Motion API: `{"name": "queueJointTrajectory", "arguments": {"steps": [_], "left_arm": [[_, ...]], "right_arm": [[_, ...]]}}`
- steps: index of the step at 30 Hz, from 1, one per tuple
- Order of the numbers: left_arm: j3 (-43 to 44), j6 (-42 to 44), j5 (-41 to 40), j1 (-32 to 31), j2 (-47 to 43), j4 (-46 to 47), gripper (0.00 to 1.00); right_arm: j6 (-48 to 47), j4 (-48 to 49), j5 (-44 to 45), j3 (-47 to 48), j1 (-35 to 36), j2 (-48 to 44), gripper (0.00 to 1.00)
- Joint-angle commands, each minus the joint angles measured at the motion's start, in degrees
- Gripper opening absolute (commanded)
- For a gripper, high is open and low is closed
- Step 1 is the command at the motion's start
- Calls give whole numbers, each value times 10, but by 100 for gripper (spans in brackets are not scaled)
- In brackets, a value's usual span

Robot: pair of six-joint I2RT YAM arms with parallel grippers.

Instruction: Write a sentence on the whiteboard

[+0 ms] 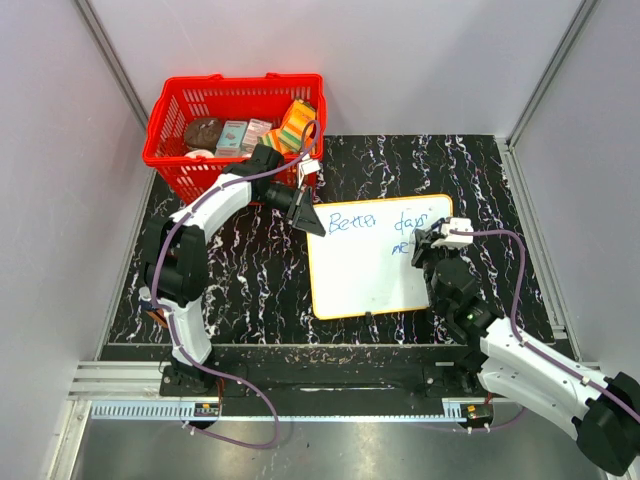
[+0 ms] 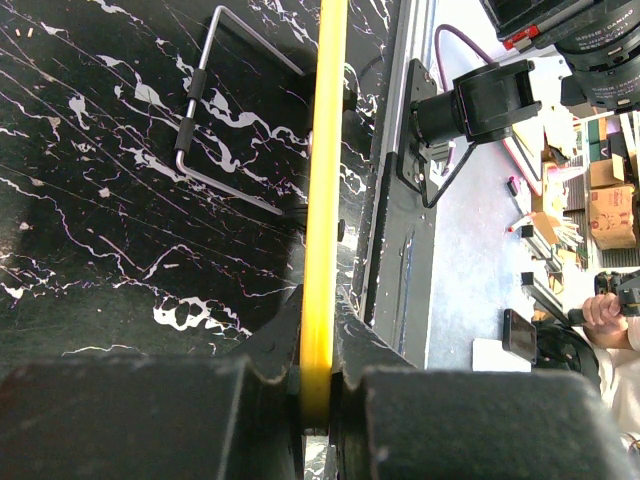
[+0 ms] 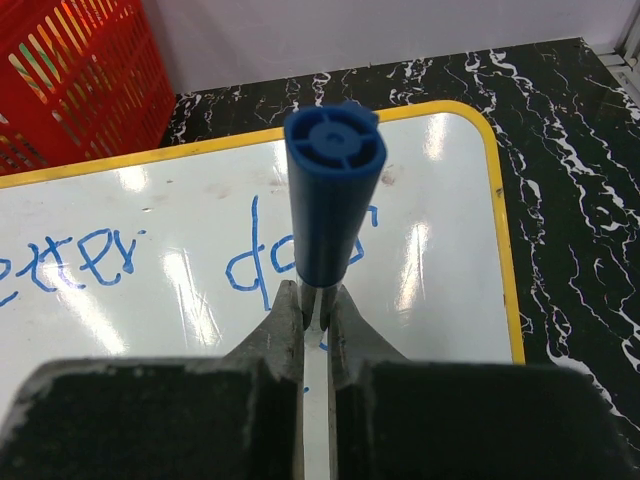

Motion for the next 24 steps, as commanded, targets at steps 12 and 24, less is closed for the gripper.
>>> {"name": "queueJointTrajectory", "arguments": {"steps": [12, 24], "left_arm": [[14, 55, -112, -4, -19, 25, 0], [14, 55, -112, -5, -20, 25, 0]], "right_arm": [[50, -72, -15, 1, -4, -38, 0], [48, -88, 11, 5, -5, -38, 0]]}}
